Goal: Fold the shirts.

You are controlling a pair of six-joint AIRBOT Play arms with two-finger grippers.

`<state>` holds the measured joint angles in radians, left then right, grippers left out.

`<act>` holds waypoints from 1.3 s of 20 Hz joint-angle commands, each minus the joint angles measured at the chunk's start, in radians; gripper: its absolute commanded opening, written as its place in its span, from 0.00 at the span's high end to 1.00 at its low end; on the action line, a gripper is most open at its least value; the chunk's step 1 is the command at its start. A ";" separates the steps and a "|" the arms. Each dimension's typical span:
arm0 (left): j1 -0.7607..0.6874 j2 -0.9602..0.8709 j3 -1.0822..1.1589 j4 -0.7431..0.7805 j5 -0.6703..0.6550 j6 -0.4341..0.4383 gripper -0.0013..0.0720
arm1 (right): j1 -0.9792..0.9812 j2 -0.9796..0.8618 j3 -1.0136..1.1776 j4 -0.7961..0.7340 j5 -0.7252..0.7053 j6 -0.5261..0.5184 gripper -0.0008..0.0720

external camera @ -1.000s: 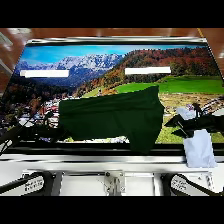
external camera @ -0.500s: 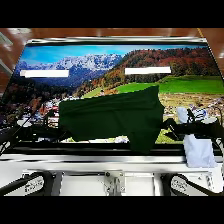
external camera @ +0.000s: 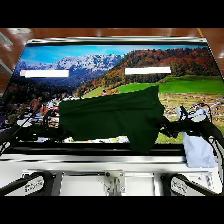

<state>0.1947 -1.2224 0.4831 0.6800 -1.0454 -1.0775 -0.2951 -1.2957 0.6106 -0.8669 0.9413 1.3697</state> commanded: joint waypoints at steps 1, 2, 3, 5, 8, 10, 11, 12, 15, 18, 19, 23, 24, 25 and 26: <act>0.000 0.001 0.001 0.000 0.010 0.000 0.93 | 0.006 0.000 0.000 0.005 0.005 0.022 0.61; 0.000 0.001 0.002 0.000 0.010 0.000 0.93 | 0.006 0.000 0.000 0.009 0.005 0.021 0.85; 0.001 0.001 0.006 0.001 0.006 0.001 0.93 | 0.006 0.000 0.001 0.023 0.012 0.011 0.90; 0.010 0.021 0.056 0.008 -0.042 0.028 0.93 | 0.006 0.013 0.036 0.061 0.088 -0.091 0.90; 0.045 0.168 0.252 0.038 -0.103 0.006 0.93 | 0.006 0.140 0.195 0.074 0.221 -0.242 0.90; 0.084 0.301 0.465 0.058 -0.122 -0.016 0.93 | 0.003 0.286 0.368 0.074 0.230 -0.275 0.90; 0.105 0.368 0.592 0.058 -0.117 -0.016 0.93 | 0.003 0.362 0.466 0.069 0.201 -0.275 0.90; 0.124 0.423 0.715 0.058 -0.108 -0.014 0.93 | 0.003 0.441 0.575 0.058 0.148 -0.274 0.90; 0.163 0.535 1.049 0.058 -0.062 -0.016 0.93 | 0.003 0.637 0.826 0.031 -0.092 -0.224 0.90; 0.174 0.598 1.237 0.066 -0.060 -0.020 0.93 | 0.003 0.755 0.940 -0.026 -0.138 -0.150 0.90; 0.174 0.621 1.259 0.084 -0.060 -0.036 0.93 | 0.003 0.780 0.963 -0.075 -0.115 -0.100 0.90; 0.173 0.711 1.266 0.321 -0.130 -0.062 0.93 | 0.003 0.851 0.980 -0.257 0.108 0.037 0.90; 0.173 0.722 1.266 0.370 -0.173 -0.062 0.93 | 0.003 0.855 0.980 -0.291 0.181 0.045 0.90; 0.172 0.724 1.266 0.404 -0.233 -0.063 0.93 | 0.003 0.855 0.980 -0.315 0.237 0.056 0.90; 0.172 0.721 1.263 0.423 -0.291 -0.077 0.93 | 0.003 0.852 0.980 -0.337 0.274 0.064 0.90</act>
<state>0.3660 -0.5285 1.7302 0.9684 -1.2076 -1.1336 -0.2924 -0.4660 1.5753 -1.0912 1.0634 1.3762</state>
